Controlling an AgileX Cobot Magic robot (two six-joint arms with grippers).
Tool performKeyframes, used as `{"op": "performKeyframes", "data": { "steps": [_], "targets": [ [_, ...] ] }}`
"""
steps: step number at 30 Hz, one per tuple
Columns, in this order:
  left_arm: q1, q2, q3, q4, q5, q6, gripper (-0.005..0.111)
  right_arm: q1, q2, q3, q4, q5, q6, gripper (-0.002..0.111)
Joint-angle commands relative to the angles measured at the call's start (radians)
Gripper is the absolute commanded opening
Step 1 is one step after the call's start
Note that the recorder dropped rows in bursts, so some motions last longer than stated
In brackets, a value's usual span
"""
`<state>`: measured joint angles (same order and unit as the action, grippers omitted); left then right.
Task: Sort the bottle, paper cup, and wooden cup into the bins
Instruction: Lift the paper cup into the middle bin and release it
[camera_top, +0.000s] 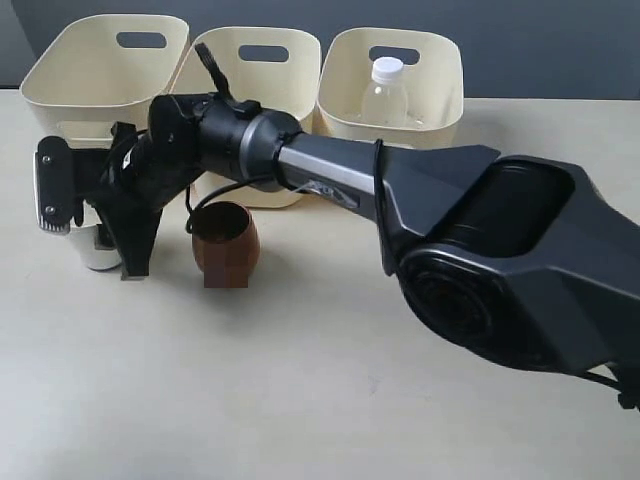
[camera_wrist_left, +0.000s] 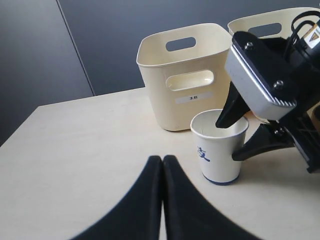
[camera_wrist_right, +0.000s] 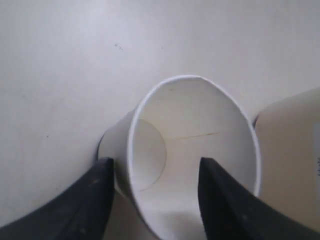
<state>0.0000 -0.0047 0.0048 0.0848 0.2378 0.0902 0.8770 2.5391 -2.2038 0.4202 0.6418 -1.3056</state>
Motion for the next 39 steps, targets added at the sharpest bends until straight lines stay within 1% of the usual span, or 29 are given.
{"op": "performKeyframes", "data": {
  "steps": [1,2,3,4,5,6,11,16,22,25,26,28,34,39],
  "targets": [
    [-0.004,0.005,-0.005,-0.004,-0.005,-0.001,0.0,0.001,0.012,0.002,-0.01,-0.012,-0.005,0.049],
    [-0.004,0.005,-0.005,-0.004,-0.005,-0.001,0.0,0.001,0.013,0.002,-0.01,-0.009,-0.005,0.045],
    [-0.004,0.005,-0.005,-0.004,-0.005,-0.001,0.0,0.001,0.013,0.002,-0.01,-0.003,-0.005,0.037],
    [-0.004,0.005,-0.005,-0.004,-0.005,-0.001,0.0,0.001,0.013,0.002,-0.01,0.005,-0.004,0.024],
    [-0.004,0.005,-0.005,-0.004,-0.005,-0.001,0.0,0.001,0.01,0.002,-0.01,0.007,-0.004,0.009],
    [-0.004,0.005,-0.005,-0.004,-0.005,-0.001,0.0,0.001,0.002,0.002,-0.01,0.007,-0.004,0.0],
    [-0.004,0.005,-0.005,-0.004,-0.005,-0.001,0.0,0.001,-0.069,0.002,-0.01,0.007,0.001,-0.001],
    [-0.004,0.005,-0.005,-0.004,-0.005,-0.001,0.0,-0.015,-0.179,0.002,-0.048,0.058,0.075,-0.001],
    [-0.004,0.005,-0.005,-0.004,-0.005,-0.001,0.0,-0.021,-0.309,0.002,-0.237,0.07,0.275,-0.001],
    [-0.004,0.005,-0.005,-0.004,-0.005,-0.001,0.0,-0.024,-0.35,0.002,-0.372,0.042,0.417,-0.001],
    [-0.004,0.005,-0.005,-0.004,-0.005,-0.001,0.0,-0.031,-0.36,0.002,-0.433,0.032,0.495,-0.001],
    [-0.004,0.005,-0.005,-0.004,-0.005,-0.001,0.0,-0.049,-0.366,0.0,-0.483,0.034,0.583,-0.001],
    [-0.004,0.005,-0.005,-0.004,-0.005,-0.001,0.0,-0.153,-0.341,-0.005,-0.475,0.05,0.702,-0.001],
    [-0.004,0.005,-0.005,-0.004,-0.005,-0.001,0.0,-0.203,-0.285,-0.005,-0.407,0.057,0.709,-0.001]
  ]
}}
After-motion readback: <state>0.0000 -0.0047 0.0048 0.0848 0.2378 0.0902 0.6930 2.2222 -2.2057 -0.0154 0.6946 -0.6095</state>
